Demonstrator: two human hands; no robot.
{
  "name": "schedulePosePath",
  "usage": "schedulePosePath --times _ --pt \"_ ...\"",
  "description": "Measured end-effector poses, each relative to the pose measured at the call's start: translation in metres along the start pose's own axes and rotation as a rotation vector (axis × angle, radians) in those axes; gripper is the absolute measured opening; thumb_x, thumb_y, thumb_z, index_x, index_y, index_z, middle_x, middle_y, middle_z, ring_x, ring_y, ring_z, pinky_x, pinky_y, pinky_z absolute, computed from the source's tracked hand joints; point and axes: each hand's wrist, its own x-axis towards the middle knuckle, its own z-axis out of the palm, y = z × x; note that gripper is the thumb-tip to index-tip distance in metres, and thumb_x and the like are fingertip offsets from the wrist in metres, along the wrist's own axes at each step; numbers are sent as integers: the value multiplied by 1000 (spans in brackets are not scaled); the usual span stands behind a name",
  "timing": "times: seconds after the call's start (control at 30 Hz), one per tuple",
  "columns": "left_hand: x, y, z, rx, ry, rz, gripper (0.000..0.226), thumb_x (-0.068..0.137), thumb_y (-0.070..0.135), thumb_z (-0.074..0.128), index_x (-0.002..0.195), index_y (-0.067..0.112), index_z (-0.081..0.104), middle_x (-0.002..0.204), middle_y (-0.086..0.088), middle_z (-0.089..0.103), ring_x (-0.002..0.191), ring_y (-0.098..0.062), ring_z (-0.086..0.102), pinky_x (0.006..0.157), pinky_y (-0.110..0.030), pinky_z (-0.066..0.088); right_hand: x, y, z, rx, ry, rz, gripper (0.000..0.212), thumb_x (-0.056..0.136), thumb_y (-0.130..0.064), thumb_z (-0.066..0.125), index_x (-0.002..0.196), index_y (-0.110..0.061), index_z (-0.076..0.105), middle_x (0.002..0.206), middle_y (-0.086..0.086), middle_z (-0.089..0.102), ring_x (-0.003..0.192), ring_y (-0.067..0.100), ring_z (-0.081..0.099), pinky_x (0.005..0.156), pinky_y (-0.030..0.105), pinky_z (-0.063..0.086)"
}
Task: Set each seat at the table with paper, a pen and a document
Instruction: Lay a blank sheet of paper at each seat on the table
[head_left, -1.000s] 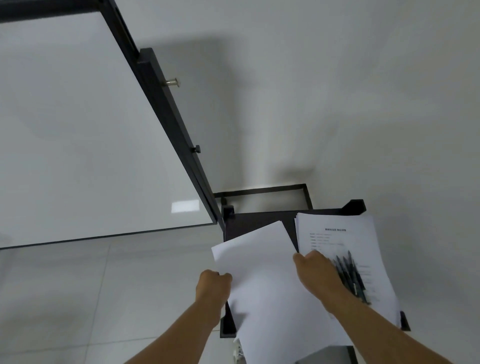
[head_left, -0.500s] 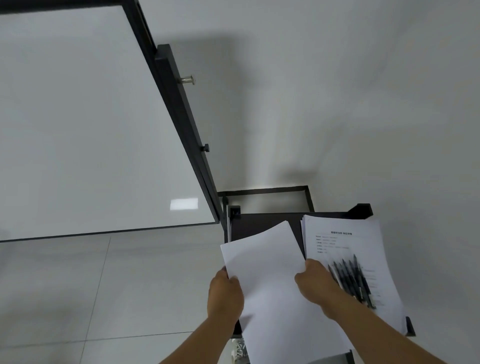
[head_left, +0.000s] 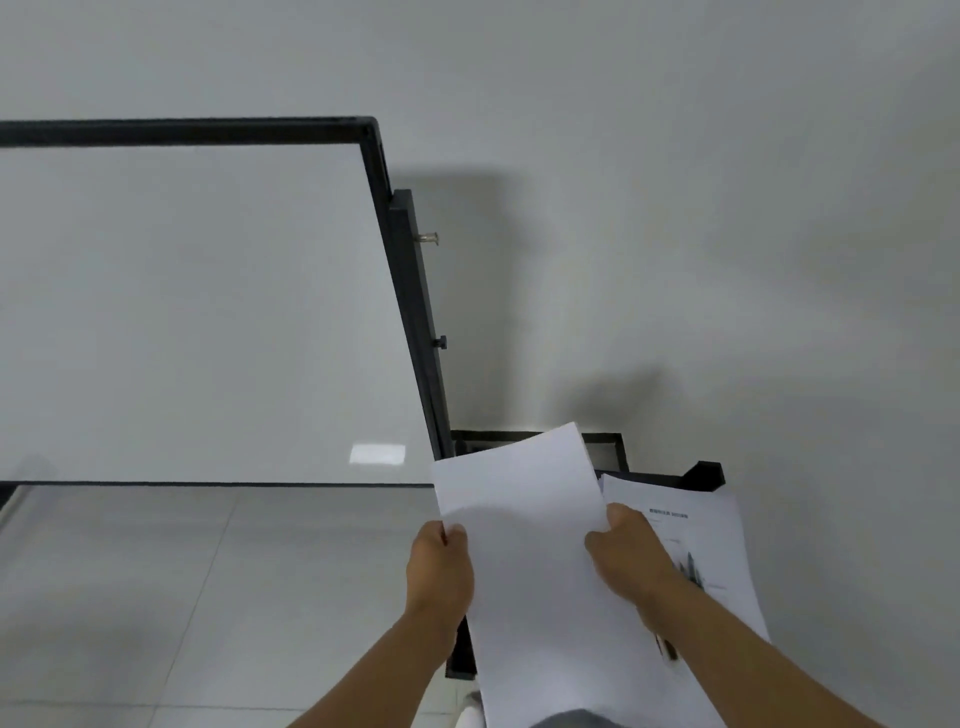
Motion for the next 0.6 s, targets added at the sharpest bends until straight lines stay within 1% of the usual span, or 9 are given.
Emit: schedulePosePath --times 0.07,0.13,0.2,0.23,0.3,0.37,0.4,0.47,0.6 --pt "-18 17 -8 -50 -10 43 39 114 31 45 79 13 47 72 -4 46 66 -19 42 65 -32 37 -14 -16 -15 58 -6 -46 17 99 -6 51 108 -14 63 102 12 70 93 31 72 70 32 56" --pt "-41 38 -19 -126 -60 65 42 114 38 46 83 10 57 72 -5 51 64 -19 48 60 -29 42 -26 -33 -29 115 -4 -100 15 97 -4 52 103 -9 64 92 11 67 77 28 66 64 32 48" --pt "-62 54 -29 -161 -114 104 43 112 38 49 98 3 70 80 -7 66 70 -22 62 64 -31 53 -38 -50 -41 164 1 -148 11 97 -1 53 99 -4 64 83 10 60 71 23 55 63 31 42" --pt "-81 65 -37 -184 -116 137 40 111 35 51 105 4 75 86 -8 75 75 -24 69 69 -34 57 -49 -62 -51 189 4 -185 10 98 -1 54 99 -3 64 84 10 60 72 22 54 64 31 42" --pt "-108 82 -51 -225 -94 186 31 109 31 56 106 12 81 96 -12 82 83 -29 77 72 -39 63 -65 -81 -64 216 -4 -255 14 96 -5 56 106 1 64 90 11 63 77 22 57 69 32 45" --pt "-132 96 -71 -262 -19 244 30 107 33 61 104 9 78 96 -15 81 83 -33 77 70 -42 63 -86 -108 -73 247 -34 -344 24 92 -9 58 112 3 65 90 18 67 77 22 57 71 34 46" --pt "-141 102 -82 -278 29 267 34 105 35 63 105 3 74 95 -18 79 80 -32 74 68 -41 61 -96 -120 -78 264 -51 -385 22 93 -9 59 111 2 66 92 21 70 76 22 58 70 34 47" --pt "-164 109 -109 -297 152 333 44 103 40 64 103 -5 62 87 -19 72 74 -27 65 65 -40 55 -126 -151 -83 299 -89 -490 15 95 -7 60 106 -1 68 91 18 71 74 22 60 69 33 48" --pt "-216 118 -171 -347 312 483 40 106 41 61 84 8 55 79 -8 62 73 -22 57 69 -37 47 -195 -206 -78 373 -192 -703 12 97 -7 61 104 -6 72 96 14 78 75 26 70 63 33 55"
